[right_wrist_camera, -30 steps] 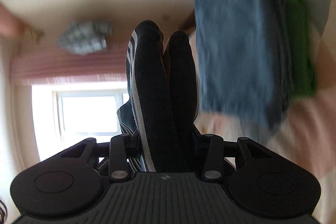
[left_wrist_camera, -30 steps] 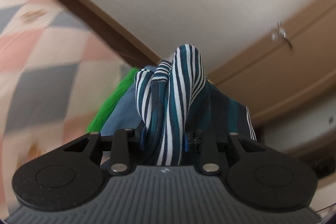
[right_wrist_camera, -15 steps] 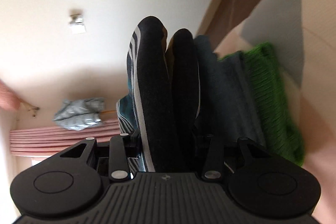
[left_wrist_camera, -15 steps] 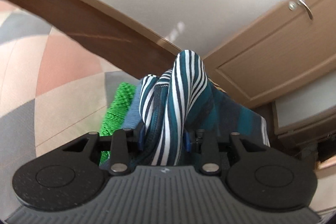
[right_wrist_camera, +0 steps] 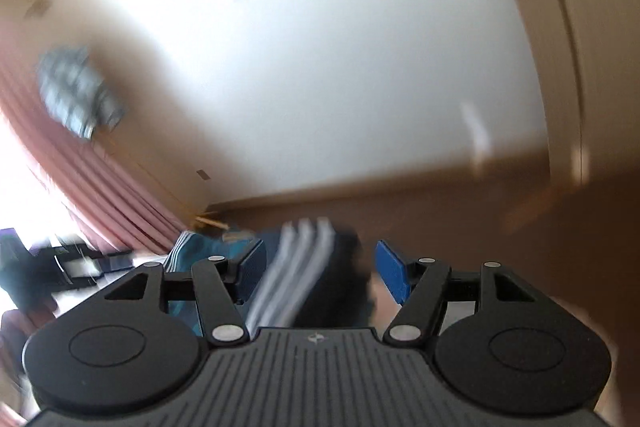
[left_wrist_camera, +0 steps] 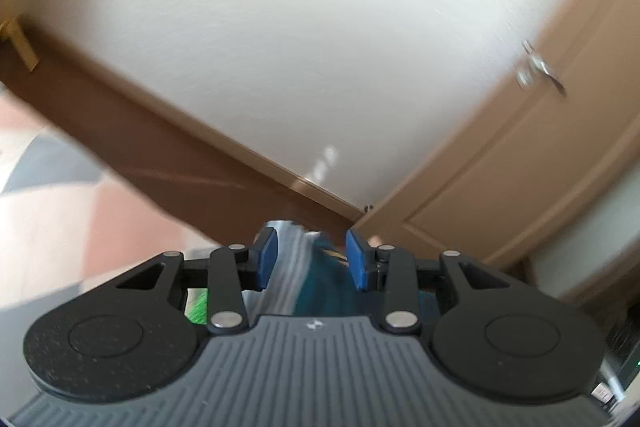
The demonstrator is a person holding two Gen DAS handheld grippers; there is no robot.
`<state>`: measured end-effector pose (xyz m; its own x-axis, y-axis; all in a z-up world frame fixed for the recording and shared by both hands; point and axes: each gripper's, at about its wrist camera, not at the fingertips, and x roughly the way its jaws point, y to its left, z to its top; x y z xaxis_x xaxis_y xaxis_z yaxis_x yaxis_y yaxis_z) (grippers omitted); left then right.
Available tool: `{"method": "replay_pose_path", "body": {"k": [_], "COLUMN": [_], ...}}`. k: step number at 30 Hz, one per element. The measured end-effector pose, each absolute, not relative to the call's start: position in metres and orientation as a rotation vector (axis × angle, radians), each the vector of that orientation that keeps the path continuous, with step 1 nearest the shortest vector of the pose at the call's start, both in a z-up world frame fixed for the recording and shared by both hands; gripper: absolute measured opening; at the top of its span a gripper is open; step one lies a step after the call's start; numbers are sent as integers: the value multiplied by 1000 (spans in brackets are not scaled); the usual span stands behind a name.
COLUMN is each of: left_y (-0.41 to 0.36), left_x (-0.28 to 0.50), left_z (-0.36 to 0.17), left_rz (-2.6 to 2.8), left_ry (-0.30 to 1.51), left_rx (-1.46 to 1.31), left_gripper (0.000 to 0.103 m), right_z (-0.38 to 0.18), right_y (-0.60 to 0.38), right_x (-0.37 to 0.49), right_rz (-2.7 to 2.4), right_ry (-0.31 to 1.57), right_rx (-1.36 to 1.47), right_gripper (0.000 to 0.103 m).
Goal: Fold clothes
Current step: 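Carry the folded sweater with both tools toward the clothes stack, then lower the sweater onto the blue and green clothes stack with both tools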
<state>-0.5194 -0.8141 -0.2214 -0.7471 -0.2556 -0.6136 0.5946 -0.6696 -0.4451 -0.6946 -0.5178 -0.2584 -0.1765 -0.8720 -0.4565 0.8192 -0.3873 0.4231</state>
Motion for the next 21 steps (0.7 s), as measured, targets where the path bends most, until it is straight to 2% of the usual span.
{"method": "replay_pose_path", "body": {"k": [3,5,6,7,11,16,19,21], "left_y": [-810,-815,-817,-818,-822,-835,-819,-798], "left_x": [-541,-541,-540,-538,-530,-515,-503,-489], "left_z": [-248,-268,-277,-284,-300,-301,-279,-259], "left_rz": [-2407,-2391,-2388,-2386,-2350,-2323,-2334,-2353], "left_ry": [852,896,922,939,953,1012,936,845], "left_rx": [749,728,714,703,704,668,641,607], "left_gripper": [30,25,21,11,3,3,3,8], "right_z": [-266,-283,-294,-307,-336,-332,-323,-303], "right_y": [-550,-562,-565,-567,-565,-568,-557,-556], "right_x": [-667,-661,-661,-661,-664,-676,-700,-702], "right_rz": [-1792,-1777,-1765,-1751,-1728,-1681,-1678,-1712], "right_ry": [74,152,179,203,170,151,179,219], "right_rx": [609,561,566,576,601,633,639,617], "right_gripper": [59,59,59,59,59,59,59,58]}}
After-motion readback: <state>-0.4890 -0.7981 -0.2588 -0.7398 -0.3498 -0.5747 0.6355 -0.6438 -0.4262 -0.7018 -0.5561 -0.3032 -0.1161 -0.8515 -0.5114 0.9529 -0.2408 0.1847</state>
